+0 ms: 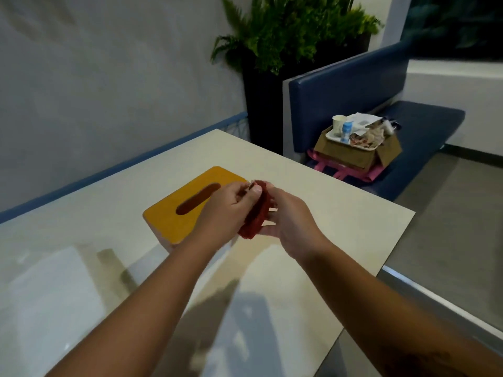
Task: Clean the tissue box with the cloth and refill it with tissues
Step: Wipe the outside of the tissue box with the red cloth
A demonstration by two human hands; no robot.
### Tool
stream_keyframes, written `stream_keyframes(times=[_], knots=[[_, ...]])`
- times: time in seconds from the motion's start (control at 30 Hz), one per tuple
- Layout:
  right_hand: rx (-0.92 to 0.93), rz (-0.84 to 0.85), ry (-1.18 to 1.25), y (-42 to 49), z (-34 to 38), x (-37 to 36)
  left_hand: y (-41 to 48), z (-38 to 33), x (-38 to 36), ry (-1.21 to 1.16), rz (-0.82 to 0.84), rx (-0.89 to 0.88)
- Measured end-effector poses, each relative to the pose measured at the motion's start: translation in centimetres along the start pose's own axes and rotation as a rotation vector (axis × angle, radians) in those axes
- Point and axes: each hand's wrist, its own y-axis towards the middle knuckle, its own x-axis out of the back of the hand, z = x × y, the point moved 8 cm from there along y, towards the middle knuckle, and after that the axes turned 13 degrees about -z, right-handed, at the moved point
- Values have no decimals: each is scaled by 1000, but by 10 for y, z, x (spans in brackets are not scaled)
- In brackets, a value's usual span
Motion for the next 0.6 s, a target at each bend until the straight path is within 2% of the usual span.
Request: stream_keyframes(times=[0.13,0.3,0.37,0.43,0.47,0.6], knots=[[52,-36,-104,18,21,22,8,-10,-30,-74,-56,96],[161,49,-232,51,51,56,29,-17,-69,-230,-149,252],[206,36,-275,67,61,72,36,-15,-89,-361,-171,342],[275,-37,-423,89,64,89,41,-14,-111,-528,-157,441],[278,-53,-490,100,64,98,46,-15,-124,-585,-145,472],[193,66,-571,138,54,119,61,-6,-168,-716,-106,587]])
